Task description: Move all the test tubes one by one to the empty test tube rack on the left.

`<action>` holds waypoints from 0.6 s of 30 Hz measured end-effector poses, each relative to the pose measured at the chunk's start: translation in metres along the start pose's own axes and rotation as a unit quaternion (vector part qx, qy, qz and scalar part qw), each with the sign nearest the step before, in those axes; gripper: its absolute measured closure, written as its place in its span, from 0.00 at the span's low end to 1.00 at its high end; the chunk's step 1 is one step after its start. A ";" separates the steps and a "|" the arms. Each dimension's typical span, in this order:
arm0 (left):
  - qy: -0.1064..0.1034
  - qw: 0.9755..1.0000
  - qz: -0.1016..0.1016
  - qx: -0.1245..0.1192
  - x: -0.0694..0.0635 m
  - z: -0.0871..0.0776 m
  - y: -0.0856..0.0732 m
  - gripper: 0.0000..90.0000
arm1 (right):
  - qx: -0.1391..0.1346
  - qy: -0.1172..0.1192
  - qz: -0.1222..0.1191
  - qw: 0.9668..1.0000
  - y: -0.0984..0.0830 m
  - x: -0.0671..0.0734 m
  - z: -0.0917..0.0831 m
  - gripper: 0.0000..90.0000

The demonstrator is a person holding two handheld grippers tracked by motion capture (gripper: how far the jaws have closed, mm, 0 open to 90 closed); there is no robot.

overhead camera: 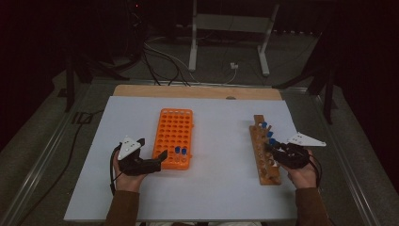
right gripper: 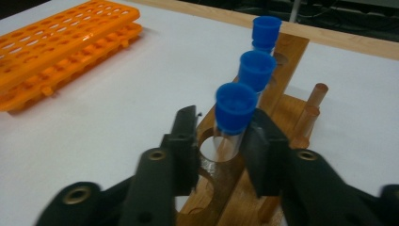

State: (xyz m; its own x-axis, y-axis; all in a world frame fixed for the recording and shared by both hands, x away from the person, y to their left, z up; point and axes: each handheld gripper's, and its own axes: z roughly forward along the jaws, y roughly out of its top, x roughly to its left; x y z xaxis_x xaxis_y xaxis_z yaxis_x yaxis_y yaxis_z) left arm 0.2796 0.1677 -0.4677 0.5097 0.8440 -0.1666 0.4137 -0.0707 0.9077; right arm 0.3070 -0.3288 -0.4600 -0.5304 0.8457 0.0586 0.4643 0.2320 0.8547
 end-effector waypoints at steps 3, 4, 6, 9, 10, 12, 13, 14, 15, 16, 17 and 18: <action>-0.001 1.000 -0.001 0.000 0.000 0.000 0.000 0.02 | -0.003 -0.007 -0.008 1.000 0.000 0.000 0.002 0.85; -0.002 1.000 -0.004 -0.001 0.000 0.000 0.000 0.02 | -0.004 -0.007 -0.011 1.000 0.000 0.001 0.003 0.85; -0.004 1.000 -0.006 -0.002 0.000 0.000 0.000 0.02 | -0.003 -0.009 -0.017 1.000 0.001 0.002 0.004 0.85; -0.004 1.000 -0.008 -0.003 0.000 0.000 0.000 0.02 | -0.002 -0.015 -0.024 1.000 0.001 0.006 0.005 0.85; -0.004 1.000 -0.008 -0.003 0.000 0.000 0.000 0.02 | -0.002 -0.017 -0.026 1.000 0.001 0.006 0.005 0.85; -0.004 1.000 -0.007 -0.001 0.000 0.001 0.000 0.02 | -0.001 -0.018 -0.027 0.999 0.002 0.007 0.005 0.85; -0.005 1.000 -0.006 -0.001 0.000 0.001 0.000 0.02 | 0.000 -0.018 -0.027 0.999 0.002 0.007 0.005 0.85; -0.005 1.000 -0.006 -0.001 0.000 0.001 0.000 0.02 | 0.000 -0.018 -0.026 1.000 0.002 0.007 0.005 0.86; -0.005 1.000 -0.006 0.000 -0.001 0.001 0.000 0.02 | 0.000 -0.017 -0.025 1.000 0.002 0.007 0.005 0.86; -0.006 1.000 -0.007 -0.001 -0.001 0.001 0.000 0.02 | 0.001 -0.017 -0.026 1.000 0.002 0.006 0.005 0.86; -0.006 1.000 -0.007 -0.001 -0.001 0.001 0.000 0.02 | 0.001 -0.017 -0.026 1.000 0.002 0.007 0.005 0.86; -0.007 1.000 -0.007 -0.001 -0.001 0.001 0.000 0.02 | 0.002 -0.018 -0.027 0.999 0.002 0.007 0.005 0.86</action>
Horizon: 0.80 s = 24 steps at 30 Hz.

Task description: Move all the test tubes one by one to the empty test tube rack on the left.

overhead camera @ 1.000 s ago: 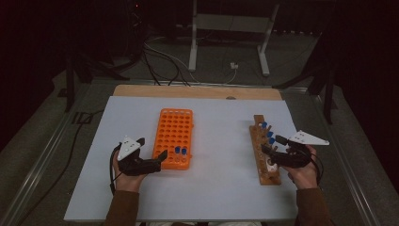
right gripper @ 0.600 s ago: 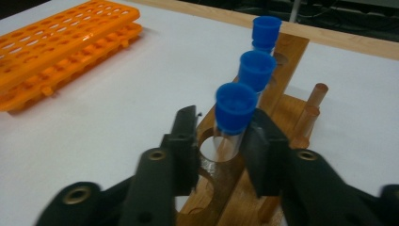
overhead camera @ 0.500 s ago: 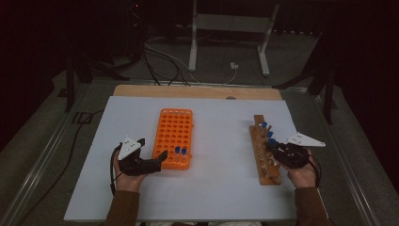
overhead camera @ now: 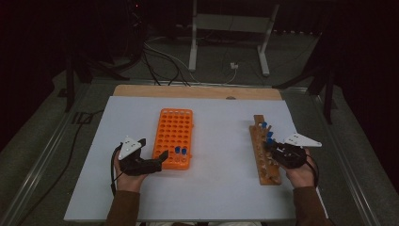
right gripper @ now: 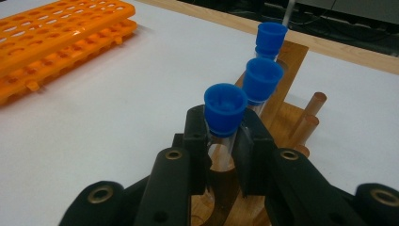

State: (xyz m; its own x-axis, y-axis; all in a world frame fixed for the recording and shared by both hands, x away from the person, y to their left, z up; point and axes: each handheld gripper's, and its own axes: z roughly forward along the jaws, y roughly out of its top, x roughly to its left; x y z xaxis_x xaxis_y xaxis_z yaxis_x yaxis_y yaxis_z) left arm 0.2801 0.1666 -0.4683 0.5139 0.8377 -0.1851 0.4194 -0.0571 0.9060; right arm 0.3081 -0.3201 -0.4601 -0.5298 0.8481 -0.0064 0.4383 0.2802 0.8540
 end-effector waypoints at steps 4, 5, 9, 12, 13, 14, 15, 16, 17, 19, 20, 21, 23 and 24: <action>-0.004 1.000 -0.010 -0.006 0.002 -0.002 0.001 0.02 | 0.004 -0.002 -0.002 1.000 0.004 0.001 -0.003 0.86; -0.003 1.000 -0.011 -0.007 0.002 -0.002 0.001 0.02 | 0.002 -0.004 -0.004 1.000 0.005 0.001 -0.004 0.86; -0.004 1.000 -0.009 -0.007 0.002 -0.001 0.001 0.02 | -0.005 -0.005 -0.006 1.000 0.011 0.002 -0.009 0.86; -0.007 1.000 -0.007 -0.006 0.001 0.000 0.001 0.02 | -0.009 -0.004 -0.006 1.000 0.015 0.001 -0.012 0.86; -0.009 1.000 -0.009 -0.007 0.000 0.000 0.001 0.02 | -0.010 -0.005 -0.005 1.000 0.016 0.001 -0.014 0.86; -0.016 1.000 -0.016 -0.011 0.000 0.000 0.002 0.02 | -0.012 -0.005 -0.005 1.000 0.018 0.001 -0.015 0.86; -0.021 0.999 -0.022 -0.015 0.000 -0.001 0.003 0.02 | -0.015 -0.004 -0.003 1.000 0.020 0.000 -0.017 0.86; -0.024 0.999 -0.022 -0.017 0.000 -0.001 0.004 0.02 | -0.019 -0.003 -0.002 1.000 0.022 0.000 -0.019 0.86; -0.023 0.999 -0.017 -0.017 -0.002 -0.001 0.005 0.02 | -0.023 -0.002 -0.001 1.000 0.024 -0.001 -0.020 0.86; -0.025 0.999 -0.013 -0.021 -0.004 -0.002 0.008 0.02 | -0.032 0.004 0.004 0.999 0.028 -0.002 -0.024 0.86; -0.025 0.999 -0.010 -0.021 -0.005 -0.002 0.009 0.02 | -0.036 0.005 0.005 0.999 0.030 -0.002 -0.026 0.86; -0.026 0.999 -0.005 -0.022 -0.006 -0.002 0.010 0.02 | -0.038 0.004 0.003 0.999 0.032 -0.001 -0.028 0.86; -0.029 0.999 -0.001 -0.023 -0.008 -0.003 0.012 0.02 | -0.044 0.004 0.002 0.999 0.035 0.000 -0.031 0.86; -0.030 0.999 0.001 -0.024 -0.009 -0.003 0.013 0.02 | -0.046 0.003 0.002 0.999 0.037 0.000 -0.032 0.86</action>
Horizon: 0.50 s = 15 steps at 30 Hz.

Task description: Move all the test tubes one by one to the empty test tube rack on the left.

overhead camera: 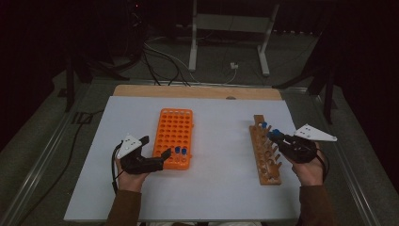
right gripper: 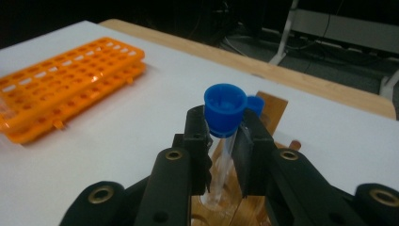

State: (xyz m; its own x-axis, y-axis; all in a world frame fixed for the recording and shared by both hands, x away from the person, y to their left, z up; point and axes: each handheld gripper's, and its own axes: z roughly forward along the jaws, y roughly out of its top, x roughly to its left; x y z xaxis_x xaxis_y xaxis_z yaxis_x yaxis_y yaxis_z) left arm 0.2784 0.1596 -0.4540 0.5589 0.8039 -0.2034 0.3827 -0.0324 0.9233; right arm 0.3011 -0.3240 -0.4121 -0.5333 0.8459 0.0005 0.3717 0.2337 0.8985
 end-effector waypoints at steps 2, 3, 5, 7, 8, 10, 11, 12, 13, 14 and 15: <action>-0.001 1.000 0.004 -0.002 -0.002 0.000 0.002 0.02 | -0.005 -0.002 -0.004 1.000 0.003 0.002 -0.002 0.86; -0.002 1.000 0.006 -0.003 -0.003 0.000 0.002 0.02 | -0.007 -0.003 -0.005 1.000 0.004 0.003 -0.003 0.86; -0.004 1.000 0.010 -0.005 -0.005 -0.001 0.004 0.02 | -0.013 -0.006 -0.008 1.000 0.007 0.005 -0.005 0.86; -0.007 1.000 0.010 -0.009 -0.007 -0.001 0.006 0.02 | -0.024 0.003 -0.004 1.000 0.009 0.007 -0.007 0.86; -0.010 1.000 0.012 -0.011 -0.008 -0.002 0.006 0.02 | -0.028 0.007 -0.003 1.000 0.011 0.008 -0.008 0.86; -0.012 1.000 0.015 -0.012 -0.010 -0.002 0.007 0.02 | -0.033 0.015 -0.004 0.999 0.013 0.011 -0.008 0.86; -0.013 1.000 0.017 -0.013 -0.011 -0.002 0.008 0.02 | -0.034 0.019 -0.005 0.999 0.013 0.013 -0.008 0.86; -0.014 1.000 0.020 -0.012 -0.012 -0.002 0.008 0.02 | -0.034 0.025 -0.004 0.999 0.014 0.015 -0.006 0.86; -0.015 1.000 0.021 -0.012 -0.014 -0.001 0.009 0.02 | -0.033 0.031 -0.003 0.999 0.014 0.017 -0.005 0.86; -0.017 1.000 0.023 -0.012 -0.015 -0.001 0.009 0.02 | -0.032 0.036 -0.001 0.999 0.014 0.019 -0.003 0.86; -0.017 0.999 0.026 -0.012 -0.016 -0.001 0.009 0.02 | -0.031 0.041 0.000 0.999 0.013 0.021 0.000 0.86</action>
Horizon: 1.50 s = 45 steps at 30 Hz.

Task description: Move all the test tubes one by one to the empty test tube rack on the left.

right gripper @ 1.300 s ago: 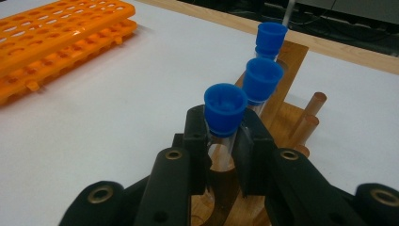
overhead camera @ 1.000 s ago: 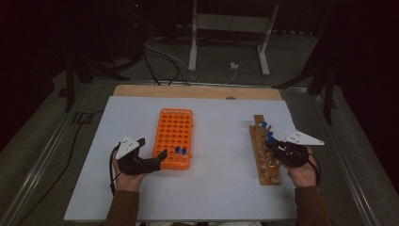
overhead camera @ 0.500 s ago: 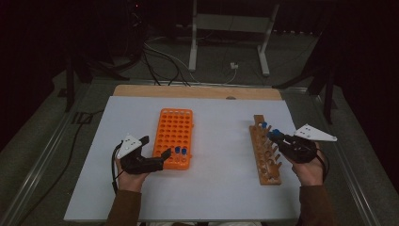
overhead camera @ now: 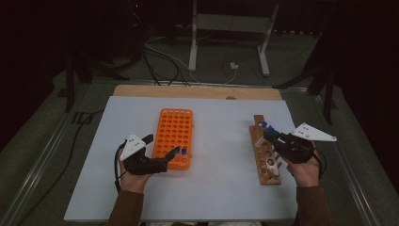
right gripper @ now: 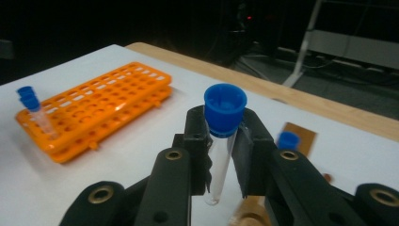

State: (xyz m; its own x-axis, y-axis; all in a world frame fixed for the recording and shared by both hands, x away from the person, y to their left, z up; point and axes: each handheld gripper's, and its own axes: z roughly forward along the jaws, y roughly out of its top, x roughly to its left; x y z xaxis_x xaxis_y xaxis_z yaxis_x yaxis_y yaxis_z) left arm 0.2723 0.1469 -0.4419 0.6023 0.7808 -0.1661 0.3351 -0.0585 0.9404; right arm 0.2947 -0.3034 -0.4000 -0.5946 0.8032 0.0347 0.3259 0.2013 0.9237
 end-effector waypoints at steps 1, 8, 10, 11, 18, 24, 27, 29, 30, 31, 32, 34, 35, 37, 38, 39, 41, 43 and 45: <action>-0.001 1.000 0.002 0.000 -0.001 0.000 0.000 0.02 | 0.002 0.006 0.001 1.000 -0.001 0.002 0.003 0.86; -0.021 1.000 0.019 0.007 -0.015 0.006 0.006 0.04 | 0.018 0.027 0.001 0.999 -0.001 0.016 0.018 0.86; -0.031 0.999 0.028 0.011 -0.021 0.009 0.009 0.05 | 0.024 0.033 -0.002 0.999 0.000 0.021 0.022 0.86; -0.035 0.999 0.032 0.013 -0.025 0.011 0.010 0.05 | 0.027 0.035 -0.005 0.999 0.001 0.024 0.024 0.86; -0.065 0.997 0.043 0.011 -0.042 0.026 0.022 0.05 | 0.032 0.063 -0.014 0.997 0.009 0.040 0.040 0.86; -0.086 0.995 0.051 0.020 -0.058 0.046 0.023 0.04 | 0.034 0.079 -0.021 0.996 0.016 0.054 0.051 0.86; -0.091 0.994 0.060 0.030 -0.067 0.056 0.021 0.04 | 0.039 0.084 -0.018 0.996 0.019 0.059 0.057 0.86; -0.095 0.993 0.064 0.030 -0.074 0.061 0.021 0.05 | 0.042 0.088 -0.016 0.995 0.020 0.062 0.060 0.86; -0.095 0.993 0.068 0.029 -0.078 0.064 0.021 0.06 | 0.043 0.092 -0.013 0.995 0.020 0.063 0.061 0.86; -0.095 0.992 0.072 0.030 -0.081 0.067 0.021 0.07 | 0.044 0.097 -0.009 0.994 0.021 0.064 0.063 0.86; -0.094 0.992 0.074 0.032 -0.084 0.070 0.020 0.08 | 0.044 0.100 -0.007 0.994 0.022 0.065 0.064 0.86; -0.096 0.992 0.080 0.031 -0.089 0.075 0.019 0.11 | 0.046 0.104 -0.004 0.994 0.023 0.068 0.066 0.86; -0.096 0.992 0.079 0.029 -0.091 0.078 0.018 0.14 | 0.045 0.106 -0.004 0.993 0.023 0.069 0.066 0.86; -0.092 0.992 0.081 0.032 -0.095 0.084 0.017 0.19 | 0.046 0.110 -0.006 0.993 0.025 0.072 0.067 0.86; -0.089 0.992 0.083 0.034 -0.097 0.087 0.016 0.19 | 0.045 0.112 -0.006 0.993 0.025 0.074 0.068 0.86; -0.086 0.992 0.083 0.035 -0.098 0.089 0.015 0.22 | 0.046 0.114 -0.006 0.992 0.026 0.075 0.068 0.86; -0.081 0.993 0.082 0.037 -0.100 0.093 0.014 0.28 | 0.047 0.116 -0.006 0.992 0.026 0.077 0.069 0.86; -0.081 0.993 0.081 0.037 -0.101 0.096 0.013 0.36 | 0.048 0.119 -0.008 0.992 0.026 0.079 0.071 0.85; -0.081 0.993 0.079 0.037 -0.101 0.099 0.013 0.45 | 0.050 0.122 -0.009 0.991 0.026 0.080 0.072 0.85</action>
State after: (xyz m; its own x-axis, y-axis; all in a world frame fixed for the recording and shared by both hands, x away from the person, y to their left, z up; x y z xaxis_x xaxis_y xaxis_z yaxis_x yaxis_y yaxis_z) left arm 0.2874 0.0059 -0.4424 0.7584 0.6481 -0.0701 0.2757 -0.2215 0.9354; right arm 0.3081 -0.1937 -0.4007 -0.7570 0.6422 0.1204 0.3776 0.2796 0.8827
